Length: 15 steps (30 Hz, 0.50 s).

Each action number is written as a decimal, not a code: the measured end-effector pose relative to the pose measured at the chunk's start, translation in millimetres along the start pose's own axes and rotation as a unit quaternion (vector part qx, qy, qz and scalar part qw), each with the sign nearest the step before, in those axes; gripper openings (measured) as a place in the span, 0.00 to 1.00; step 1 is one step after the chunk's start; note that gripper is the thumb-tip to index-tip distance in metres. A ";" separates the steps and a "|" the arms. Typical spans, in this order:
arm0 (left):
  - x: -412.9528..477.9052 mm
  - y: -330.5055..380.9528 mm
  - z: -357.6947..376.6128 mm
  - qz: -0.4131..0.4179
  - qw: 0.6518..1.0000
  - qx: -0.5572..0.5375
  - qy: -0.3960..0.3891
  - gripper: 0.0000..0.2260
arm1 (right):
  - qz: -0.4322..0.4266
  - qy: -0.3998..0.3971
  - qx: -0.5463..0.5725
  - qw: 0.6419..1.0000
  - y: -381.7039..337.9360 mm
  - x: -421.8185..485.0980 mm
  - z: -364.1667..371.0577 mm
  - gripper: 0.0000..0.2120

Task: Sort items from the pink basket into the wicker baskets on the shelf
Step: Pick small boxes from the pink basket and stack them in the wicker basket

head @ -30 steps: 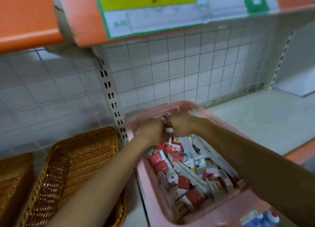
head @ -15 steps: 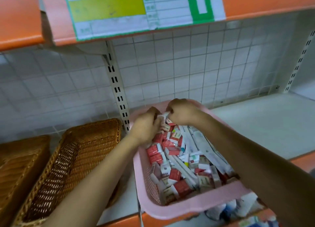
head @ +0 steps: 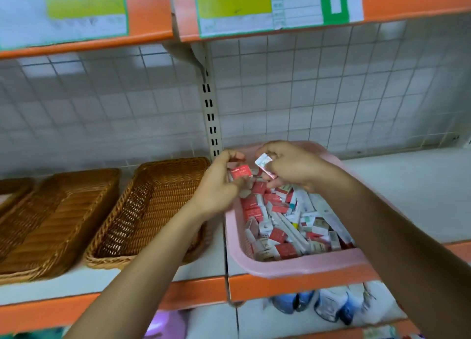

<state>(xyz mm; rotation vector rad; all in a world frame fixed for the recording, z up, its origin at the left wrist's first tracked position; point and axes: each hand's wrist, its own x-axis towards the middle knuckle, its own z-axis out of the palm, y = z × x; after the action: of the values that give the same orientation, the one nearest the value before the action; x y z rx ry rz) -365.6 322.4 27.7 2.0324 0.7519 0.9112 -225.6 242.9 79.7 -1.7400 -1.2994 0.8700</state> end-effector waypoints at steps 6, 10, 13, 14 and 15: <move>-26.5 -6.3 -41.5 -0.006 1.000 0.005 0.010 0.15 | -0.034 -0.038 -0.054 0.997 -16.1 -9.5 32.5 0.18; -55.0 -9.9 -75.5 -0.008 1.000 0.014 0.012 0.16 | -0.049 -0.050 -0.068 0.995 -33.9 -15.6 71.5 0.18; -82.3 -19.3 -109.4 -0.016 0.999 0.049 0.011 0.15 | -0.075 -0.056 -0.067 0.993 -51.0 -18.7 110.6 0.16; -91.7 -22.6 -122.7 -0.024 0.998 0.060 0.018 0.15 | -0.083 -0.060 -0.068 0.992 -57.7 -20.4 124.6 0.17; -101.6 -25.5 -136.3 -0.031 0.996 0.076 0.026 0.15 | -0.090 -0.063 -0.074 0.991 -63.9 -21.1 139.0 0.17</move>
<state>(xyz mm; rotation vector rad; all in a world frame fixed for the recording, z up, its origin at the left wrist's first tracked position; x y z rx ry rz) -537.3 315.1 32.8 2.1113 0.9323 0.8973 -379.0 259.2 73.7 -1.6690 -1.6134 0.8085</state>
